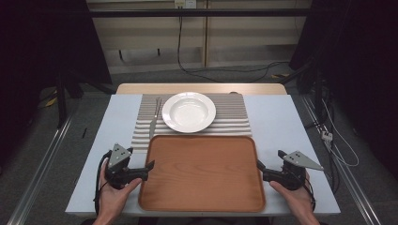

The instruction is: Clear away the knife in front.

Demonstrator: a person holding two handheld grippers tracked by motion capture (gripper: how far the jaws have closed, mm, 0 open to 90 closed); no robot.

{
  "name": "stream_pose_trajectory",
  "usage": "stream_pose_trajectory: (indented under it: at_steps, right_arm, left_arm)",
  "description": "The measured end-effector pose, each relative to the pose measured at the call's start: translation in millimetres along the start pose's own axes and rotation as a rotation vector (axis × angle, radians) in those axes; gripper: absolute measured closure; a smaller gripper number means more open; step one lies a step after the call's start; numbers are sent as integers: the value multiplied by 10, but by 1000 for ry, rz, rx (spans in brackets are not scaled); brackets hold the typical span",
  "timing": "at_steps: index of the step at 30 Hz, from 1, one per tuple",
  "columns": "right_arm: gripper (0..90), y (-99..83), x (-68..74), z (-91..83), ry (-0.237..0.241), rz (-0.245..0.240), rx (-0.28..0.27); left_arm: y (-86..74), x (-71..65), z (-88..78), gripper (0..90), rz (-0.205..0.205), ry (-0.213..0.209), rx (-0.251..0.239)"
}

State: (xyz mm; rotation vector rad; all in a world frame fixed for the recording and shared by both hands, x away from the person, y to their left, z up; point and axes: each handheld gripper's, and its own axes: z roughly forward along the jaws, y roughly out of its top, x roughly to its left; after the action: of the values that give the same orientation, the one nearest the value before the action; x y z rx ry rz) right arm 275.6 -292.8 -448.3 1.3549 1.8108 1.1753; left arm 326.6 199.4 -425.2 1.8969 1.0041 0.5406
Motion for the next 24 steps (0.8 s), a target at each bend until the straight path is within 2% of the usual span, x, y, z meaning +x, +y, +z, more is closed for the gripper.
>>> stream_pose_trajectory:
  at_steps: [2, 6, 15, 18, 21, 24]
  right_arm:
    - [101, -2, -6, -4, 3, -4, 3]
    - [101, 3, -19, -7, 7, -2, 1]
    - [103, 4, -24, 6, 20, 9, 2]
    - [103, 2, -24, 16, 27, 10, 3]
    - [103, 5, -20, 28, 30, 11, 5]
    - [103, 3, -15, 31, 34, 7, 9]
  left_arm:
    - [18, 5, 8, 87, 9, -5, 2]
    - [24, 20, 37, 85, -12, -11, 1]
    - [117, 71, 87, 84, -1, -11, 25]
    - [146, 94, 126, 78, 4, -11, 47]
    - [185, 123, 187, 62, 3, -42, 77]
    - [236, 156, 223, 76, 14, -33, 88]
